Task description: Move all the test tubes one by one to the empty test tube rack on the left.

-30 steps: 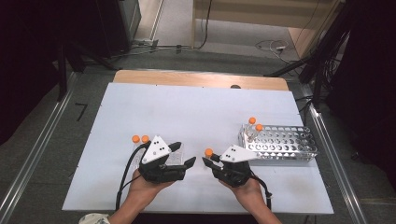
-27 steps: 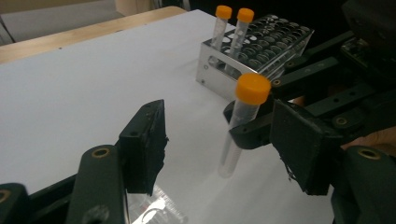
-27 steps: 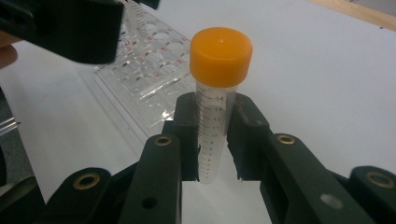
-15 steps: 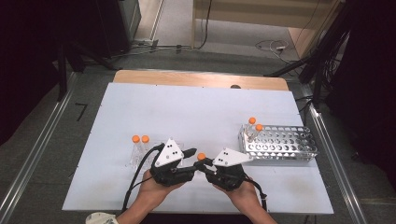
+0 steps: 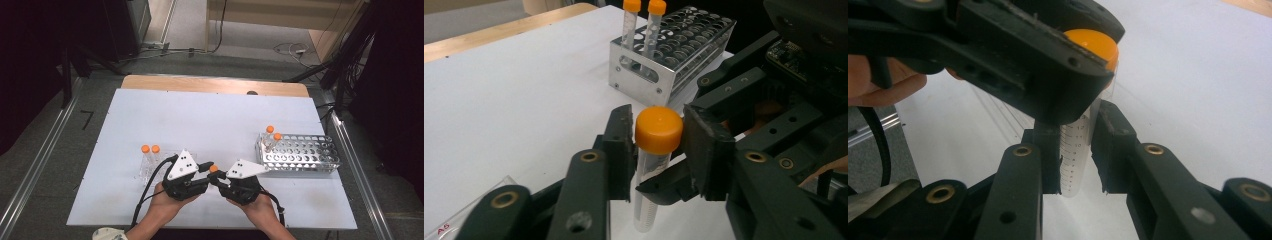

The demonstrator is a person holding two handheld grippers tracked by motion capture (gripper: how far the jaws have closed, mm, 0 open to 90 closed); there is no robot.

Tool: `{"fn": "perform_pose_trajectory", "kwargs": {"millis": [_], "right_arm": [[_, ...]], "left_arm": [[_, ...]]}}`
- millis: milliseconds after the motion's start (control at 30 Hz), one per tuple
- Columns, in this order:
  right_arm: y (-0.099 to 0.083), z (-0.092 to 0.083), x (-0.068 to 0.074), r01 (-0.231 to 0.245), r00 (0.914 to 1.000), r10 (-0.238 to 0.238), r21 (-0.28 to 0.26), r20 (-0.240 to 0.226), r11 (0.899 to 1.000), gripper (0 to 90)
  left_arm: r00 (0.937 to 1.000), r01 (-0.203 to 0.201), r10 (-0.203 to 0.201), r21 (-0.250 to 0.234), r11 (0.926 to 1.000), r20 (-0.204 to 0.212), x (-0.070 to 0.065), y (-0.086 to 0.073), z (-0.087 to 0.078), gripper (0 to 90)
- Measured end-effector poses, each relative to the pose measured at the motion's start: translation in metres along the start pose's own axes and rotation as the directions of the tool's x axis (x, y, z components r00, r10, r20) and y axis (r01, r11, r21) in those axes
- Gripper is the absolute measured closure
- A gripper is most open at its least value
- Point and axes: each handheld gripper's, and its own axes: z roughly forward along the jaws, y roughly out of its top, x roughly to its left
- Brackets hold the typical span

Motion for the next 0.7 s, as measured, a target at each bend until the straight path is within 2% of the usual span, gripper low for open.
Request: {"fn": "perform_pose_trajectory", "kwargs": {"millis": [467,533,600,700], "right_arm": [[-0.0007,0.0001,0.0005,0.001,1.0000,-0.001,-0.001,-0.008,1.000,69.9],[-0.0007,0.0004,-0.0001,0.001,0.9998,-0.001,0.000,-0.020,1.000,52.5],[-0.0007,0.0017,-0.0008,-0.008,0.9996,0.009,0.017,-0.028,1.000,40.4],[-0.0021,0.0026,-0.0019,-0.010,0.9998,0.010,0.021,-0.016,1.000,33.0]], "left_arm": [[1.0000,-0.004,0.004,0.003,1.0000,0.005,0.0015,-0.0009,0.0001,71.0],[0.9999,0.002,-0.002,0.000,1.0000,0.010,0.0026,-0.0008,-0.0001,71.0],[0.9999,0.007,-0.007,-0.005,1.0000,0.009,0.0046,0.0000,-0.0021,71.0],[0.9999,0.010,-0.010,-0.022,0.9997,0.008,0.0077,0.0035,-0.0085,71.1]]}}
